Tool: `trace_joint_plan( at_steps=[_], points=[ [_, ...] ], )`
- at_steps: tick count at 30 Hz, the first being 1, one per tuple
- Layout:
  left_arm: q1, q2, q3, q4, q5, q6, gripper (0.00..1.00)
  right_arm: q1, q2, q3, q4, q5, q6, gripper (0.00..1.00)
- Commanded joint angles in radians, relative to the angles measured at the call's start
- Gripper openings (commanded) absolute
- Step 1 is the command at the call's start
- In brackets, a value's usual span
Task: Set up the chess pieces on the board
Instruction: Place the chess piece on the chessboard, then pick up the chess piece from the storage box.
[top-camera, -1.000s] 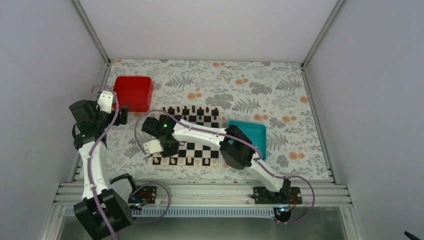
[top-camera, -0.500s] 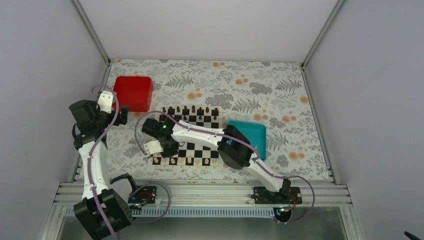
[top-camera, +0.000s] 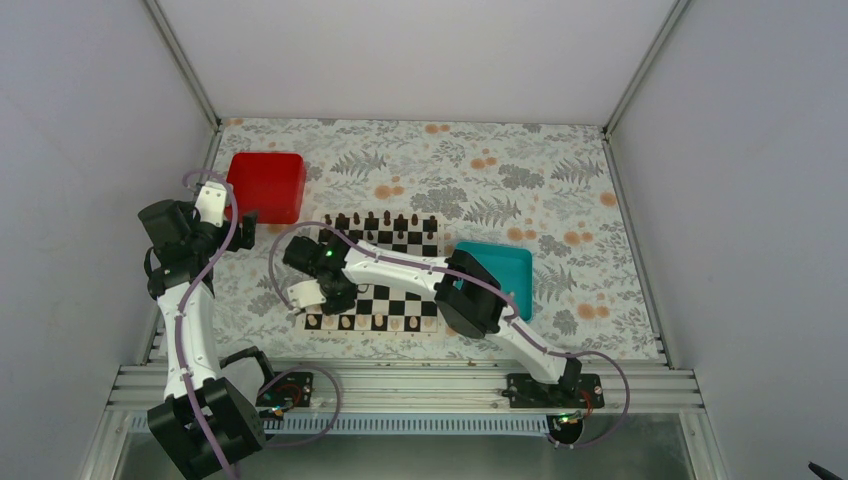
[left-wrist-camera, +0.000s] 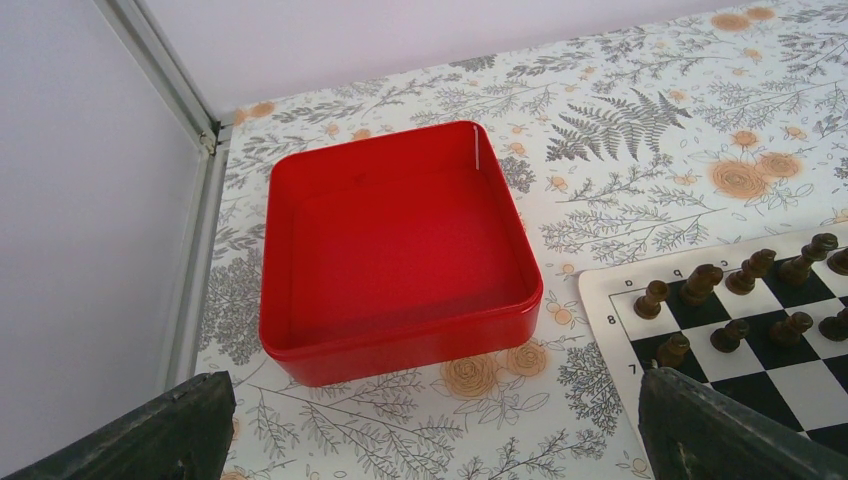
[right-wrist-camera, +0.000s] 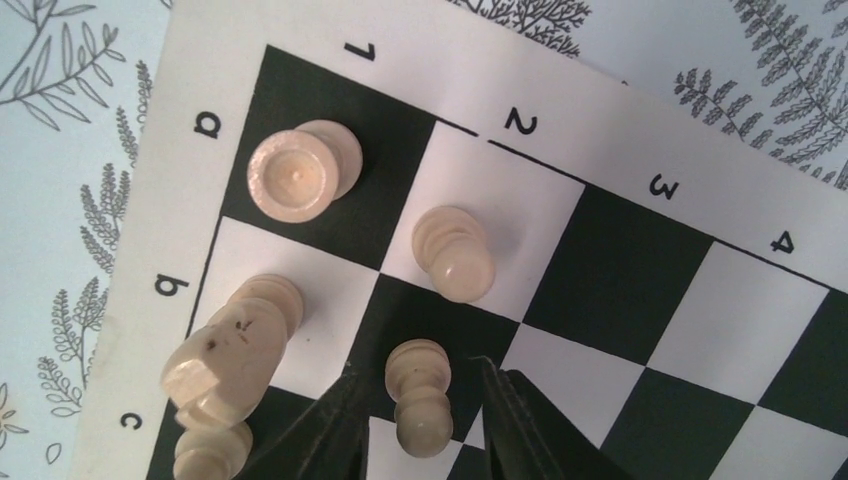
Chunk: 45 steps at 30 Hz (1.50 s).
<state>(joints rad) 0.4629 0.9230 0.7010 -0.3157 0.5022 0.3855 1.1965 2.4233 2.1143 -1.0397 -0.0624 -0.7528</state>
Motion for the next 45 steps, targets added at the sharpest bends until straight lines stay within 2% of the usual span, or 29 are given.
trace_joint_plan(
  at_steps=[1, 6, 10, 16, 22, 25, 29, 34, 45],
  points=[
    [0.006, -0.006, -0.007, 0.012, 0.024, 0.018, 1.00, -0.014, -0.019, 0.019, 0.017, 0.000, 0.006, 0.33],
    [0.006, -0.009, -0.006, 0.011, 0.022, 0.018, 1.00, -0.047, -0.094, 0.006, -0.011, 0.002, 0.012, 0.34],
    [0.008, -0.012, -0.006, 0.010, 0.022, 0.017, 1.00, -0.106, -0.247, -0.087, -0.016, 0.014, 0.022, 0.35],
    [0.009, -0.012, -0.004, 0.008, 0.021, 0.016, 1.00, -0.264, -0.550, -0.361, 0.001, 0.026, 0.034, 0.39],
    [0.012, -0.016, -0.002, 0.005, 0.022, 0.015, 1.00, -0.505, -0.834, -0.705, 0.051, 0.006, 0.001, 0.41],
    [0.013, -0.013, -0.001, 0.006, 0.022, 0.015, 1.00, -0.607, -0.913, -0.861, 0.113, -0.023, -0.018, 0.41],
    [0.013, -0.010, -0.001, 0.005, 0.022, 0.015, 1.00, -0.690, -0.946, -1.033, 0.196, -0.029, -0.029, 0.42],
    [0.012, -0.009, -0.001, 0.004, 0.025, 0.016, 1.00, -0.741, -0.932, -1.147, 0.254, -0.047, -0.031, 0.42],
    [0.014, -0.008, -0.003, 0.004, 0.025, 0.018, 1.00, -0.789, -0.895, -1.235, 0.278, -0.057, -0.029, 0.44]
  ],
)
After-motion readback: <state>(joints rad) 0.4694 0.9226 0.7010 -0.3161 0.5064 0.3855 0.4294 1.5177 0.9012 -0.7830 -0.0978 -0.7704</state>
